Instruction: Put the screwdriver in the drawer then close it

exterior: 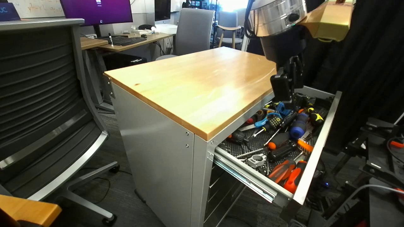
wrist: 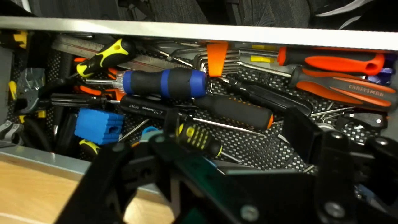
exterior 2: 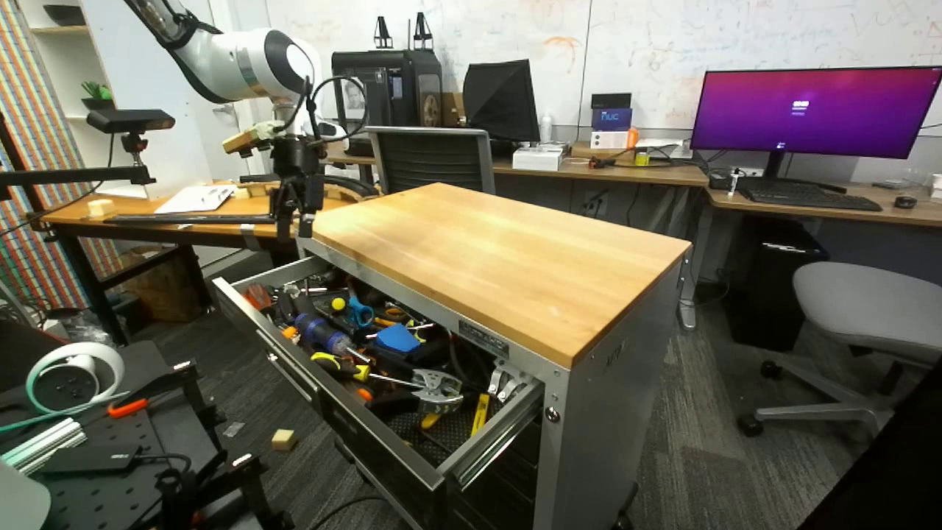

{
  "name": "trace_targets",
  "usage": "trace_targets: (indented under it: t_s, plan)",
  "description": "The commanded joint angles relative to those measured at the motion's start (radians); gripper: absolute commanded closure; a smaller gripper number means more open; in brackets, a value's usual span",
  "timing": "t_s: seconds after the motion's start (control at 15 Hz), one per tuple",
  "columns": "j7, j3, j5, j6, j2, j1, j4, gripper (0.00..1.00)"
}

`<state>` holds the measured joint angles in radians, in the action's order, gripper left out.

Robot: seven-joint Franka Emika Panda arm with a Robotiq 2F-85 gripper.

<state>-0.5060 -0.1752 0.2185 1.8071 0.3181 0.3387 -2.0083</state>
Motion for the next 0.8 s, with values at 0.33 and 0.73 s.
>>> trace_targets:
  t_s: [0.33,0.73]
  plan:
    - [0.018,0.003,-0.239,-0.055,-0.088,-0.07,-0.189,0.0]
    - [0.006,0.032,-0.202,-0.039,0.011,-0.079,-0.231,0.0]
